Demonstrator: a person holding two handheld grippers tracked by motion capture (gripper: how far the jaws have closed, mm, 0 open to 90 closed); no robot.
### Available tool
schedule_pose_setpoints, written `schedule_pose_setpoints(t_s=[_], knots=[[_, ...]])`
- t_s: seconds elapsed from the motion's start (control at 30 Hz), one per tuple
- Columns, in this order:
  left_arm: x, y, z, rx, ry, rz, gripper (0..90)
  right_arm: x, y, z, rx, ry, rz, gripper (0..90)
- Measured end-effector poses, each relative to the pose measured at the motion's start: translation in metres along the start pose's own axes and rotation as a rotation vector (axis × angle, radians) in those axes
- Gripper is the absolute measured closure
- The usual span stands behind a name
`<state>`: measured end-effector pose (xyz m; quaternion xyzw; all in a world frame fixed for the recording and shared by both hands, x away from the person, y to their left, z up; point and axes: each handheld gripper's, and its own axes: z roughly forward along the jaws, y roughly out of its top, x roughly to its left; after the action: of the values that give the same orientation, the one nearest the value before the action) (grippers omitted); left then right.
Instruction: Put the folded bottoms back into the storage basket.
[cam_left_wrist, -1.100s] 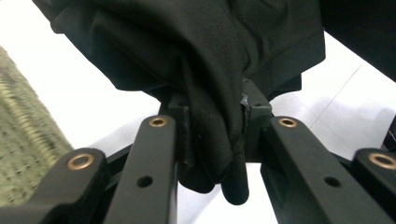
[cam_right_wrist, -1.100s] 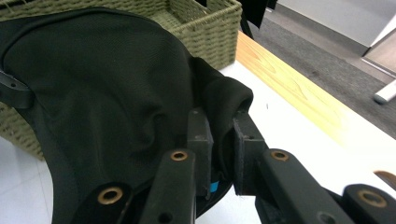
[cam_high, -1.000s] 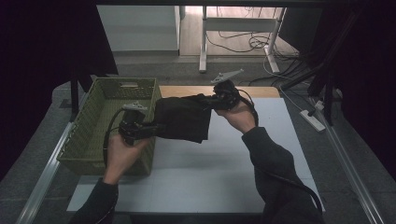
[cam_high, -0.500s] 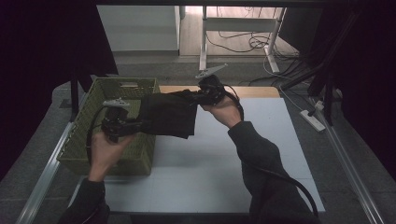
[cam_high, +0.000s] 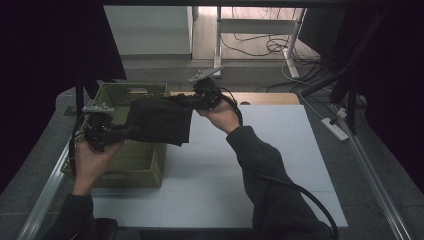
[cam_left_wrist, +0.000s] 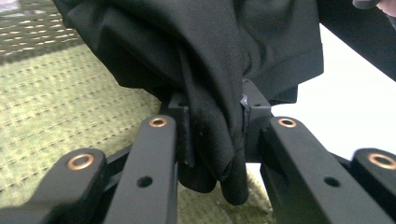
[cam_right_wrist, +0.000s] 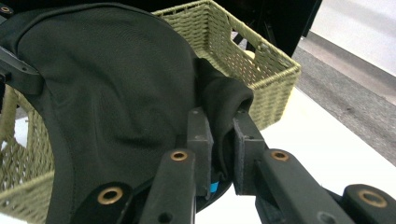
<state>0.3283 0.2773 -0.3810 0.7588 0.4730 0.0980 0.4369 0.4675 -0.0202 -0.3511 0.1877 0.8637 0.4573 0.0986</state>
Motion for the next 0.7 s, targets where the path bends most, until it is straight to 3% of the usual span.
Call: schedule_pose_setpoints(t_s=[0.7], knots=[[0.037, -0.014, -0.037, -0.012, 0.086, -0.049, 72.6, 0.019, 0.024, 0.049, -0.033, 0.037, -0.026, 80.6]])
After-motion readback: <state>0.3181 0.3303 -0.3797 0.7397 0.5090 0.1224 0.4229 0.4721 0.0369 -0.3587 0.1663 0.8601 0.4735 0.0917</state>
